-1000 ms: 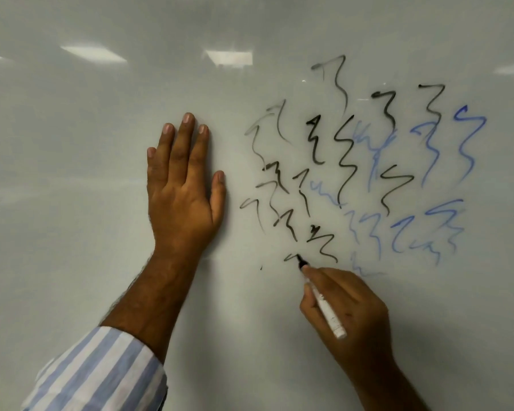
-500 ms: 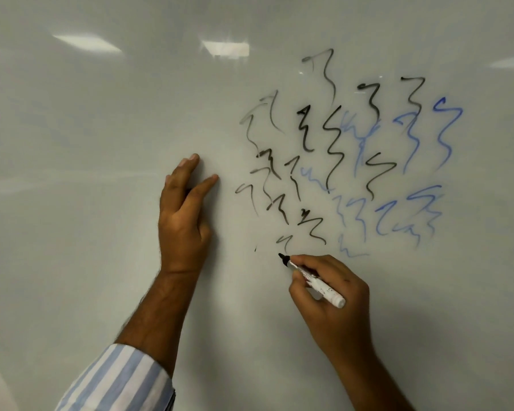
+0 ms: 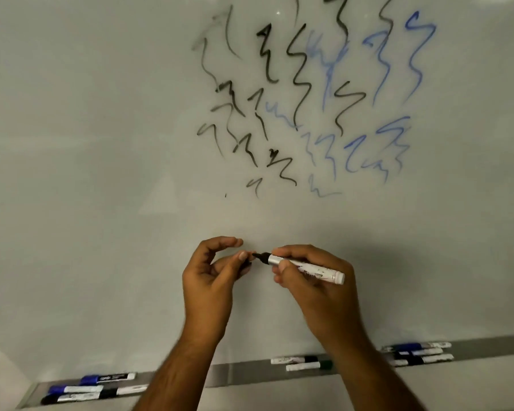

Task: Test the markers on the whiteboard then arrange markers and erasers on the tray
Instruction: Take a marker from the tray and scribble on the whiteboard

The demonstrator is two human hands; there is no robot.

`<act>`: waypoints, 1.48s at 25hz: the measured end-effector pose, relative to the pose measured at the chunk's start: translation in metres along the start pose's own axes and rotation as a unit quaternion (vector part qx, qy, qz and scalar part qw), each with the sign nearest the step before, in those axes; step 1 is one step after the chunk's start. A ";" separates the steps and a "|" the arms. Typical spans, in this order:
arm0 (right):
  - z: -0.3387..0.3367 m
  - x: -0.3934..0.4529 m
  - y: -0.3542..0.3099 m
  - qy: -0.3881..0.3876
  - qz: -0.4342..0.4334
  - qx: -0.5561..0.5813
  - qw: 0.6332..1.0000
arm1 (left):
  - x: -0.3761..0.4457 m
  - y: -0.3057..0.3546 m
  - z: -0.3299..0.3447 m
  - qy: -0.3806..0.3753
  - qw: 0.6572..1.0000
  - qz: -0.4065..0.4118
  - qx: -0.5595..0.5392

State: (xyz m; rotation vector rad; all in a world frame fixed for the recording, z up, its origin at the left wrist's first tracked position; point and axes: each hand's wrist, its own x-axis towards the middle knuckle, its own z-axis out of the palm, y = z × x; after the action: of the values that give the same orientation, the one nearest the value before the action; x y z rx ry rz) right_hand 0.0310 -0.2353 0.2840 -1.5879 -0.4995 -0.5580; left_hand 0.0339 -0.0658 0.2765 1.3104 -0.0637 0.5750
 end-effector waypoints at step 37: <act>-0.220 -0.140 0.063 0.030 0.329 0.080 0.941 | -0.199 -0.116 0.173 -0.001 0.918 -0.341 -0.203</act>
State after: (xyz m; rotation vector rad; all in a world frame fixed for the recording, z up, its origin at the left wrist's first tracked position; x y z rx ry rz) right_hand -0.0529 -0.4586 0.1621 -1.4642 0.0494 -0.0515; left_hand -0.0397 -0.3137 0.1493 0.8436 0.2555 -0.0452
